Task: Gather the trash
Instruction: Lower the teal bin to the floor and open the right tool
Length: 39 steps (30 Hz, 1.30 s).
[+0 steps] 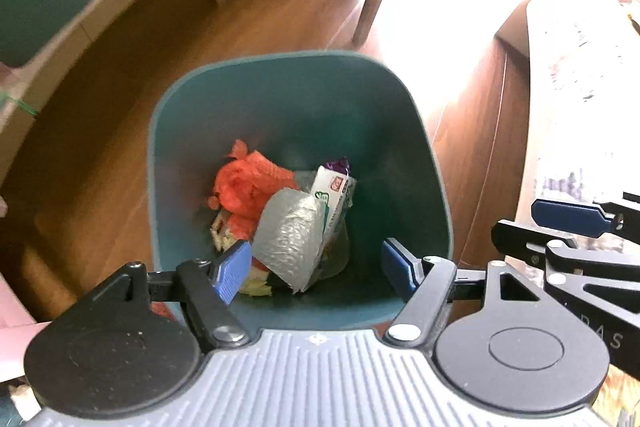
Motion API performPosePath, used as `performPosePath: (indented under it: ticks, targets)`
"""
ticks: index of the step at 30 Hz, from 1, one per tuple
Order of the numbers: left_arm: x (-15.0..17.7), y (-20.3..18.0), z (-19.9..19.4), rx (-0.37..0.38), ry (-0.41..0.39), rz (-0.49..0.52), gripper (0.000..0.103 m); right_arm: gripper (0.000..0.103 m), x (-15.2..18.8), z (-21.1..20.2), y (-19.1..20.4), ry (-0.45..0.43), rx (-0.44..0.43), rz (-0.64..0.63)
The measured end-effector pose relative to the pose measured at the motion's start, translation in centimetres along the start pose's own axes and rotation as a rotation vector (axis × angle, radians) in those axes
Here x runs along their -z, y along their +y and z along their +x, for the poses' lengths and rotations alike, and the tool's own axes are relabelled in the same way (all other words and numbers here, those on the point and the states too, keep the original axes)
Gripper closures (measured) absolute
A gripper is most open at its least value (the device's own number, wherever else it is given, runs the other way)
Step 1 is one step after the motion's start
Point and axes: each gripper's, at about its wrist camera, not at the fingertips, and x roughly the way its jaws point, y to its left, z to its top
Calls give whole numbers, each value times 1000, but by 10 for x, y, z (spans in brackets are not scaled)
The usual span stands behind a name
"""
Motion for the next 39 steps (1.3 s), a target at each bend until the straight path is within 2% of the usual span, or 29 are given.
performPosePath:
  ticks: [7, 14, 16, 21, 25, 29, 32, 39]
  targets:
    - [26, -2, -57, -23, -90, 17, 32, 55, 24, -53, 6, -118, -57, 43]
    - [50, 0, -97, -59, -153, 47, 28, 41, 46, -81, 15, -185, -99, 89]
    - [54, 1, -102, -56, -160, 49, 27, 40, 52, -87, 18, -203, -102, 93]
    - [64, 10, -107, -9, -184, 33, 26, 22, 66, -100, 24, -243, -100, 111]
    - [73, 20, -105, 13, -212, 36, 22, 13, 73, -104, 33, -272, -81, 118]
    - [79, 30, -103, 36, -254, 30, 20, 1, 80, -105, 41, -366, -52, 148]
    - [83, 39, -101, 69, -260, 25, 20, 0, 88, -107, 47, -454, -4, 187]
    - [97, 48, -100, 54, -268, 39, 20, 0, 92, -99, 58, -448, 37, 204]
